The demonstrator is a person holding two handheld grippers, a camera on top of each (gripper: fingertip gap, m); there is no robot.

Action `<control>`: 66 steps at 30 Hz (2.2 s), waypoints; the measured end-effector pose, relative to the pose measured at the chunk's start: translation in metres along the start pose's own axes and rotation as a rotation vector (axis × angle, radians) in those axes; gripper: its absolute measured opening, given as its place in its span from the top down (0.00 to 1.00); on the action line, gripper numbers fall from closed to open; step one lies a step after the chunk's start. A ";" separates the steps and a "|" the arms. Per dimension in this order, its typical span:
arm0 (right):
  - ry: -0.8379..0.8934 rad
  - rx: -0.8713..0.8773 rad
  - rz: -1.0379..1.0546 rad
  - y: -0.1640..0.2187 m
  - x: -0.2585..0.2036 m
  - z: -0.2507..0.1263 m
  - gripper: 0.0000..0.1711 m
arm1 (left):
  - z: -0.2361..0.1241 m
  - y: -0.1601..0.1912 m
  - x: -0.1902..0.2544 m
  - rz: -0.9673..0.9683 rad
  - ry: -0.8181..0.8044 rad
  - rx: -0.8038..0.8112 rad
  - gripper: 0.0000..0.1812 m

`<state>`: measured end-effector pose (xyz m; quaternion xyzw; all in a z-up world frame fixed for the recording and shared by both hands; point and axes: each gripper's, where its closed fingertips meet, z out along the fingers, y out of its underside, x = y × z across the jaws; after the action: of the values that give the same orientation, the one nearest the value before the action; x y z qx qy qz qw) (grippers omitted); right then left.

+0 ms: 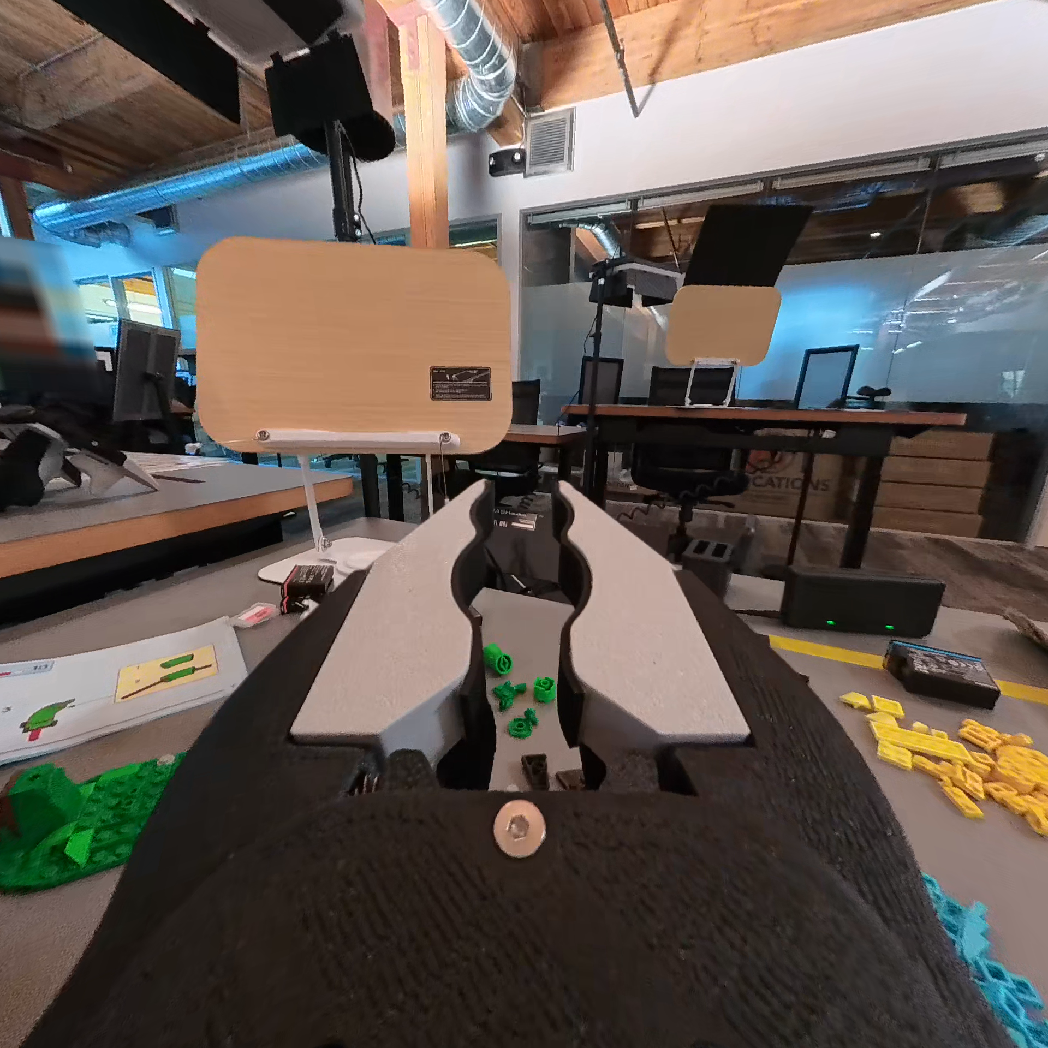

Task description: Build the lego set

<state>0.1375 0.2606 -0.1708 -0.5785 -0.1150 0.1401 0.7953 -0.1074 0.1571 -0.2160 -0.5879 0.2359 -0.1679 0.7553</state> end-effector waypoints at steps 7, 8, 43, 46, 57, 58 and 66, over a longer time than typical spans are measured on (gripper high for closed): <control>-0.037 -0.026 -0.021 0.006 -0.011 0.004 0.89 | 0.001 -0.001 0.008 0.017 0.029 0.004 0.70; -0.043 -0.029 -0.025 0.007 -0.013 0.005 0.89 | 0.001 -0.001 0.011 0.011 0.040 0.004 0.70; -0.097 -0.273 -0.049 0.064 -0.024 0.014 0.89 | 0.090 -0.024 0.101 -0.218 0.381 0.166 0.73; -0.108 -0.276 -0.065 0.065 -0.029 0.015 0.89 | 0.090 -0.023 0.101 -0.212 0.375 0.165 0.74; -0.116 -0.279 -0.074 0.065 -0.031 0.015 0.90 | 0.090 -0.023 0.099 -0.192 0.367 0.169 0.78; -0.109 -0.279 -0.081 0.065 -0.030 0.015 0.89 | 0.090 -0.023 0.099 -0.177 0.362 0.171 0.79; -0.095 -0.346 -0.130 0.072 -0.020 0.015 0.89 | 0.090 -0.022 0.095 -0.157 0.335 0.179 0.81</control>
<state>0.1068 0.2876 -0.2356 -0.6907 -0.2121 0.0937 0.6850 0.0220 0.1741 -0.1919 -0.4989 0.2959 -0.3421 0.7392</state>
